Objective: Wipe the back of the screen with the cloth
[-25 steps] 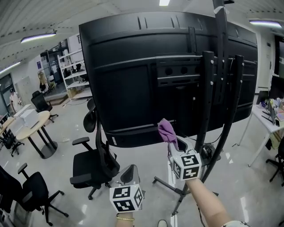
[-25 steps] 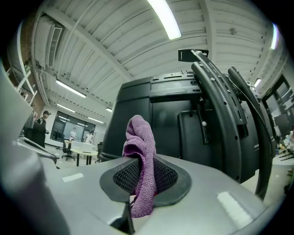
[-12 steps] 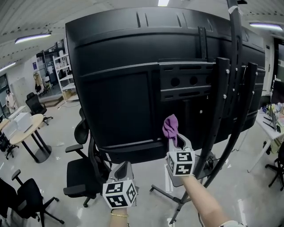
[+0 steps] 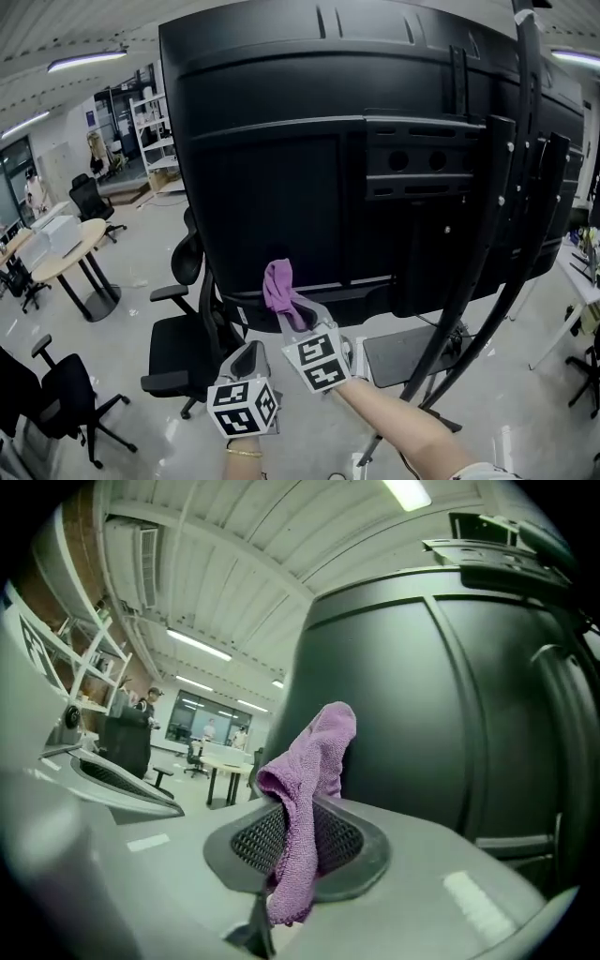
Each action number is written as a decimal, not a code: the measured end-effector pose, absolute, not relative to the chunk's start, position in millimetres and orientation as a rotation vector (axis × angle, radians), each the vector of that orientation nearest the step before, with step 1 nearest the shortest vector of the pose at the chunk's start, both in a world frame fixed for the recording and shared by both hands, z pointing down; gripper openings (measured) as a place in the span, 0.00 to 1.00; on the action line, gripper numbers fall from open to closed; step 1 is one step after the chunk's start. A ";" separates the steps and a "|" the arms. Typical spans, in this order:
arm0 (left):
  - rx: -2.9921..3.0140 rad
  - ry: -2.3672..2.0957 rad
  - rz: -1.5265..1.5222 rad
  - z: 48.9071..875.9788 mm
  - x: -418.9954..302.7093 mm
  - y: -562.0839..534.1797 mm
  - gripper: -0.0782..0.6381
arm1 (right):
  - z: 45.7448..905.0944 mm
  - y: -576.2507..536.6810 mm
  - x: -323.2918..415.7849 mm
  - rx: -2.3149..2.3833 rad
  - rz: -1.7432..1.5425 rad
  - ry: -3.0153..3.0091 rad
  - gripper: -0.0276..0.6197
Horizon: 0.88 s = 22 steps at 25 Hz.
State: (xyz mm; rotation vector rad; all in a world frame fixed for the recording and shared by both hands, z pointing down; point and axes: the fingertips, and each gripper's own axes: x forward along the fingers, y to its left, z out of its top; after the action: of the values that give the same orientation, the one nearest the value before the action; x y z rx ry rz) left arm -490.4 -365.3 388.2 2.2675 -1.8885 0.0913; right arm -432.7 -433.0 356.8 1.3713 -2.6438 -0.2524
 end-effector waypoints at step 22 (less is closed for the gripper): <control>2.238 -1.936 0.109 390.3 -516.4 -359.7 0.12 | 171.9 -460.9 -466.4 1.154 -0.791 -2.340 0.12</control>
State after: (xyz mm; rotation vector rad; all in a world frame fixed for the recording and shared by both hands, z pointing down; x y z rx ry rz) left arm -516.4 -359.7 390.3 2.2383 -1.9360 0.1088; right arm -466.4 -460.9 171.9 1.1544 -2.3396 -0.7908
